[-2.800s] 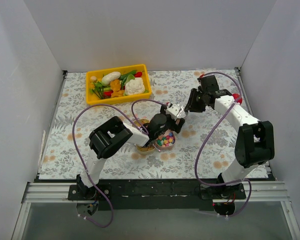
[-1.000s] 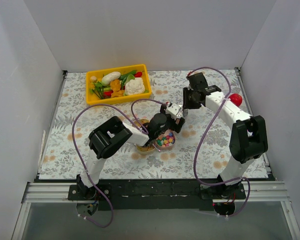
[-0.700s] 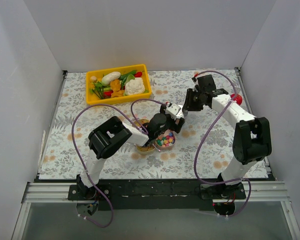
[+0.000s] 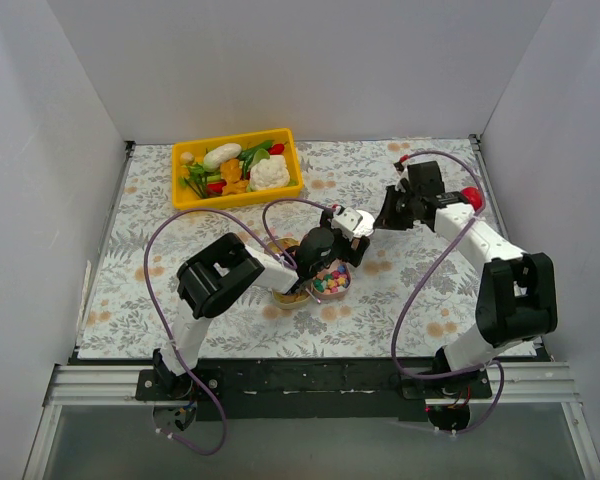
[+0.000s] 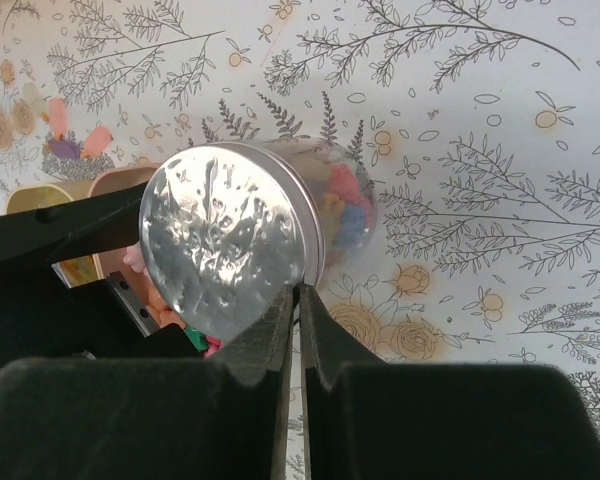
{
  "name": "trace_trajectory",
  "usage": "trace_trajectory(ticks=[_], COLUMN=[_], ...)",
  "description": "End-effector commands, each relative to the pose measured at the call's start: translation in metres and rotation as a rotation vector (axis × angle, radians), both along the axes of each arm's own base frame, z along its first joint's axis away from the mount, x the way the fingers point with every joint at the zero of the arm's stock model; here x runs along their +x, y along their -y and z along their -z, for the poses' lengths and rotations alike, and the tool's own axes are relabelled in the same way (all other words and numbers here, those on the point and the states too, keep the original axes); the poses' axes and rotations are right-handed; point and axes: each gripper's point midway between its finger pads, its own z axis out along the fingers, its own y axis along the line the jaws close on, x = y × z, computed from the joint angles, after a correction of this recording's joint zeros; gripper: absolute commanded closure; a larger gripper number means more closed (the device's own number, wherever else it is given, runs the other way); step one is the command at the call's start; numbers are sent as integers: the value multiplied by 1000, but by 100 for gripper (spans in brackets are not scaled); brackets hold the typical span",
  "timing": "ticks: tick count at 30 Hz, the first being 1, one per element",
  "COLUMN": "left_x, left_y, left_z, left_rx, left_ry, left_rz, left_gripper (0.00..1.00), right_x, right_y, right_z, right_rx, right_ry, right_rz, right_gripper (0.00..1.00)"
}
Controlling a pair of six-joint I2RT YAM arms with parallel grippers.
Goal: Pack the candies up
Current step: Screw the bottle lid onto the packing bottle.
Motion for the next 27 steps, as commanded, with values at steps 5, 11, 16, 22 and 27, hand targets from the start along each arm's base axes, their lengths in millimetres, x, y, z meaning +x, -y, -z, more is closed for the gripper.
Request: trace_trajectory(ticks=[5, 11, 16, 22, 27], left_x=[-8, -14, -17, -18, -17], left_y=[-12, -14, -16, -14, -15], left_z=[39, 42, 46, 45, 45], left_rx=[103, 110, 118, 117, 119], left_ry=[-108, -114, -121, -118, -116], left_rz=[-28, -20, -17, -12, -15], left_gripper=[16, 16, 16, 16, 15], right_x=[-57, -38, -5, 16, 16], right_y=[-12, 1, 8, -9, -21], right_z=[18, -1, -37, -36, -6], right_rx=[51, -12, -57, -23, -9], right_ry=[-125, -59, 75, 69, -40], right_rz=[-80, 2, 48, -20, -80], right_gripper=[91, 86, 53, 47, 48])
